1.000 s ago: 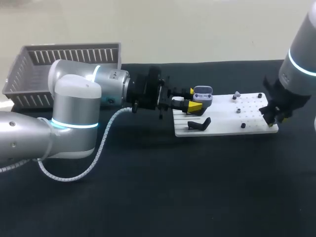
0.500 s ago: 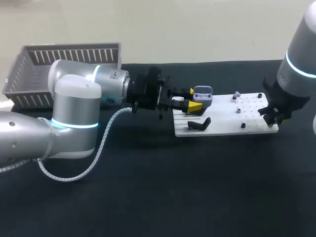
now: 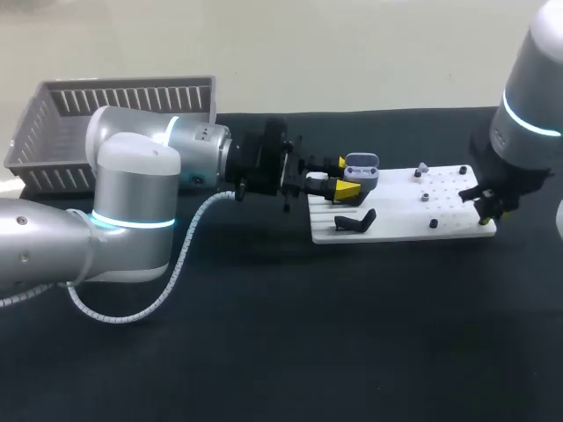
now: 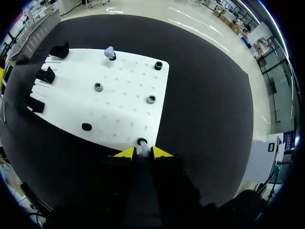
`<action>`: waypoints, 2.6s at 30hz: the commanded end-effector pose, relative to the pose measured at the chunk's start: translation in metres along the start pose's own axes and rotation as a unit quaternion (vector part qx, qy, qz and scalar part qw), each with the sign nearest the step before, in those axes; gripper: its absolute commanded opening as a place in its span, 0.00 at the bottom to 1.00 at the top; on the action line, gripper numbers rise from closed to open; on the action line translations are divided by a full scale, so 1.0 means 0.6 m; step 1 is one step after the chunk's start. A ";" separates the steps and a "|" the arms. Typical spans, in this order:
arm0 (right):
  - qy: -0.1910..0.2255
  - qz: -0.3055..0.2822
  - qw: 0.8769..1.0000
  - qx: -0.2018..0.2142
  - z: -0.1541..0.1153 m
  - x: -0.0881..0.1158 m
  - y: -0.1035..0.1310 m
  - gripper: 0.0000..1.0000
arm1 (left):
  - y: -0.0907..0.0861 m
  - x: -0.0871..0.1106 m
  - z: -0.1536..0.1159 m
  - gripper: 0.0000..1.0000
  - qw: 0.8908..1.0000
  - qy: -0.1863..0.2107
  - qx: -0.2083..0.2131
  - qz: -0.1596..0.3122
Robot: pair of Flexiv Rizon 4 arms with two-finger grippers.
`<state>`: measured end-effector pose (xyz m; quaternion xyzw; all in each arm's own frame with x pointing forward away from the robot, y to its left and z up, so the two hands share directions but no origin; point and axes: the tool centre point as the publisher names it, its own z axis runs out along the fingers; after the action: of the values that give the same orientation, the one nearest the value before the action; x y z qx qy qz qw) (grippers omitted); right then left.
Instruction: Pick up each earbud case from the left stands, insert the matching earbuds, close the lid, and place the case in the box.
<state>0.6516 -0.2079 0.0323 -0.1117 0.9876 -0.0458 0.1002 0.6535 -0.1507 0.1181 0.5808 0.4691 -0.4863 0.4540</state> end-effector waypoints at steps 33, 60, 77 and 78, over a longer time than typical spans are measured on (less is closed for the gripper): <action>0.015 0.012 0.998 0.066 -0.273 -0.013 0.206 0.00 | -0.001 0.001 0.000 0.00 1.000 -0.001 -0.001 0.001; 0.020 0.093 0.992 0.083 -0.305 -0.034 0.244 0.00 | -0.001 0.001 0.000 0.00 1.000 -0.001 -0.001 0.001; 0.061 0.204 0.975 0.067 -0.333 -0.066 0.307 0.00 | -0.001 0.001 0.000 0.00 1.000 -0.001 -0.001 0.001; 0.061 0.204 0.975 0.067 -0.333 -0.066 0.307 0.00 | -0.001 0.001 0.000 0.00 1.000 -0.001 -0.001 0.001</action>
<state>0.6065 -0.0088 0.2132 0.1011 0.9887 -0.0935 0.0590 0.6535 -0.1507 0.1181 0.5808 0.4691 -0.4863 0.4540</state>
